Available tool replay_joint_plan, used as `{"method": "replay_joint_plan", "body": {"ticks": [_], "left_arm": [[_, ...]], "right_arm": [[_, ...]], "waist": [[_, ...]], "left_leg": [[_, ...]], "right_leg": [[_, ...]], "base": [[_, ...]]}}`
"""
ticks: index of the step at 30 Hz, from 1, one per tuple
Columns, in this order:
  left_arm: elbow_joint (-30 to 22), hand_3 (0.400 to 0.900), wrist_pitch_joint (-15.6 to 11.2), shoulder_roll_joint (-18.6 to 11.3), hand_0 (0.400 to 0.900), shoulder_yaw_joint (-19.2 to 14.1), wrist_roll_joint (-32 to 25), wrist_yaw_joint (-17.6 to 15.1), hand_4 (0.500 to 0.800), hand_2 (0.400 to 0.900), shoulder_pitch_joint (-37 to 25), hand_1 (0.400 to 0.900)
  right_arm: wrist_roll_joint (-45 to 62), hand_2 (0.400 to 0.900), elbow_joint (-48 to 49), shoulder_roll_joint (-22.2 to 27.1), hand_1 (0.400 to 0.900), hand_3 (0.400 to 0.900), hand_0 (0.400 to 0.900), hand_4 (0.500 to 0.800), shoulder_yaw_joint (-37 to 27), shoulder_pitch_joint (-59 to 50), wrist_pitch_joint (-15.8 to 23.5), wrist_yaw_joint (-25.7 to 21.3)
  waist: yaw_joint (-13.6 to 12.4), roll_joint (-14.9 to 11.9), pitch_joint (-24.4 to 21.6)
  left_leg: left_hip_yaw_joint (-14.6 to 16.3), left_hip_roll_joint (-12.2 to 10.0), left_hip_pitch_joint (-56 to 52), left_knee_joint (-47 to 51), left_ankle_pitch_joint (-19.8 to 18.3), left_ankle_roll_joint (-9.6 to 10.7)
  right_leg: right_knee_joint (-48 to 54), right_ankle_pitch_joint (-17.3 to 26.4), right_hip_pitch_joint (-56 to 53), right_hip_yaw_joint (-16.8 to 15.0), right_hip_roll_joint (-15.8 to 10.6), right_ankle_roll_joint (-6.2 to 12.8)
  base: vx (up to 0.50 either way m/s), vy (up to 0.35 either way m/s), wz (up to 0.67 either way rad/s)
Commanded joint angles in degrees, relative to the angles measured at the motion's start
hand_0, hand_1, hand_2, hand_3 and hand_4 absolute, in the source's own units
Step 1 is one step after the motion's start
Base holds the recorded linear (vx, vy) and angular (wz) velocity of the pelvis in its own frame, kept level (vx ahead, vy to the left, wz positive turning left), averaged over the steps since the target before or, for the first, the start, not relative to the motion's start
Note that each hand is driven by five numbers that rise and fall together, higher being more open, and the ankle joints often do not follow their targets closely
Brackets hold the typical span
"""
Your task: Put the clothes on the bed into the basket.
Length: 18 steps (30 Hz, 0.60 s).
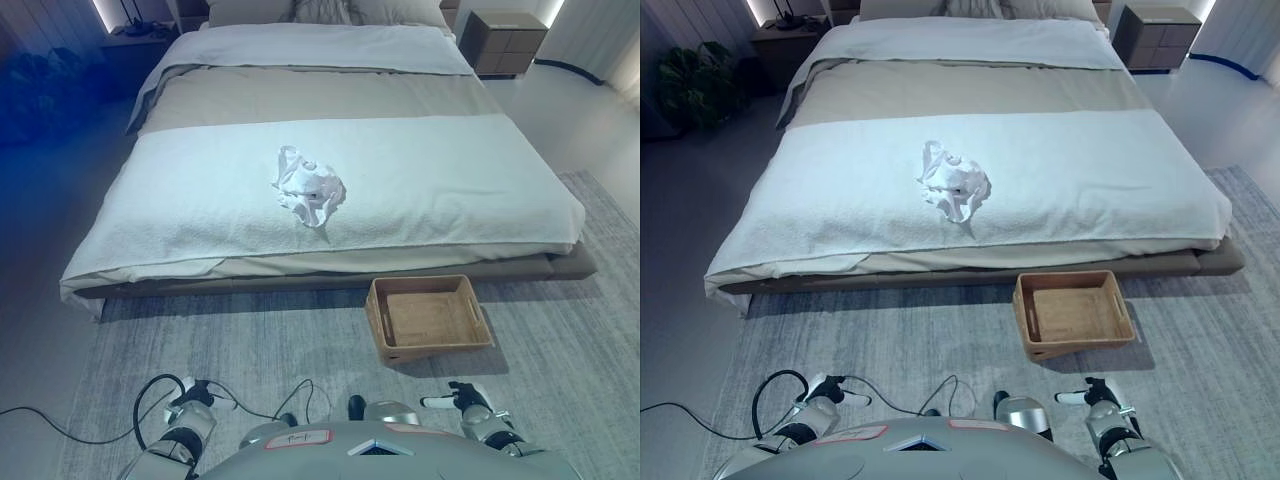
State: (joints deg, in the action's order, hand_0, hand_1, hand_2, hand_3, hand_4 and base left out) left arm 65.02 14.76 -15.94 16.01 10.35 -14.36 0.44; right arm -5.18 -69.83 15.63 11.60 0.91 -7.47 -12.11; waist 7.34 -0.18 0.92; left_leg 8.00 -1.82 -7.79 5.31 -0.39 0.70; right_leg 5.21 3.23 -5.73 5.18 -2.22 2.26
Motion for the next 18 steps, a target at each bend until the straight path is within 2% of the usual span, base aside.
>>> {"method": "replay_joint_plan", "body": {"ticks": [1, 11, 15, 16, 17, 18], "left_arm": [[2.25, 0.900, -0.99, -1.61, 0.900, -1.09, -0.12, -0.97, 0.800, 0.900, -4.27, 0.900], [2.10, 0.900, -0.93, -2.31, 0.900, -1.23, 0.15, -1.90, 0.800, 0.900, -4.96, 0.900], [3.67, 0.900, -0.70, -2.69, 0.900, -0.58, 1.02, -2.17, 0.800, 0.900, -5.73, 0.900], [3.67, 0.900, -0.65, -2.92, 0.900, -0.44, 1.14, -2.24, 0.800, 0.900, -6.14, 0.900], [3.37, 0.900, -0.67, -2.90, 0.900, -0.30, 1.12, -2.30, 0.800, 0.900, -6.48, 0.900], [2.91, 0.900, -0.70, -3.14, 0.900, -0.33, 0.98, -2.40, 0.800, 0.900, -6.55, 0.900]], "right_arm": [[-1.79, 0.900, -3.55, 3.01, 0.900, 0.900, 0.900, 0.800, 1.44, -4.92, -0.15, -1.27], [-1.89, 0.900, -3.39, 3.26, 0.900, 0.900, 0.900, 0.800, 1.30, -5.96, -0.09, -1.13], [-1.56, 0.900, -3.49, 3.69, 0.900, 0.900, 0.900, 0.800, 0.79, -6.99, -0.13, -1.25], [-1.12, 0.900, -3.09, 3.80, 0.900, 0.900, 0.900, 0.800, 0.04, -6.94, 0.01, -1.43], [-0.68, 0.900, -3.07, 3.88, 0.900, 0.900, 0.900, 0.800, -0.37, -6.93, 0.17, -1.53], [-0.28, 0.900, -2.90, 4.06, 0.900, 0.900, 0.900, 0.800, -0.81, -6.86, 0.25, -1.66]], "waist": [[-1.81, 0.66, 1.66], [-2.12, 1.09, 2.84], [-2.16, 1.46, 4.02], [-1.85, 1.76, 4.78], [-1.49, 1.92, 5.42], [-1.07, 1.88, 6.52]], "left_leg": [[1.76, 0.94, -2.22, -0.31, -3.15, 0.08], [1.98, 2.20, -1.00, -0.31, -3.09, -1.67], [1.93, 3.11, 0.69, -2.14, -3.94, -3.23], [1.38, 3.70, 0.86, -2.95, -4.62, -4.21], [0.89, 4.15, 0.57, -3.26, -4.96, -4.85], [0.56, 4.79, 0.32, -3.36, -4.96, -5.42]], "right_leg": [[-0.21, -1.78, -0.09, -1.86, 0.25, 2.79], [-1.29, -1.44, 2.15, -3.76, -0.17, 3.09], [-8.56, -3.61, 6.45, -4.41, -0.60, 3.33], [-14.78, -4.45, 8.87, -4.63, -0.72, 3.76], [-20.94, -4.12, 11.48, -4.74, -1.19, 3.94], [-26.95, -1.10, 14.55, -5.22, -1.58, 4.16]], "base": [[0.01, 0.011, -0.05], [0.00, 0.057, -0.13], [0.02, 0.148, -0.07], [0.05, 0.194, 0.05], [0.03, 0.275, 0.17], [-0.02, 0.219, 0.25]]}}
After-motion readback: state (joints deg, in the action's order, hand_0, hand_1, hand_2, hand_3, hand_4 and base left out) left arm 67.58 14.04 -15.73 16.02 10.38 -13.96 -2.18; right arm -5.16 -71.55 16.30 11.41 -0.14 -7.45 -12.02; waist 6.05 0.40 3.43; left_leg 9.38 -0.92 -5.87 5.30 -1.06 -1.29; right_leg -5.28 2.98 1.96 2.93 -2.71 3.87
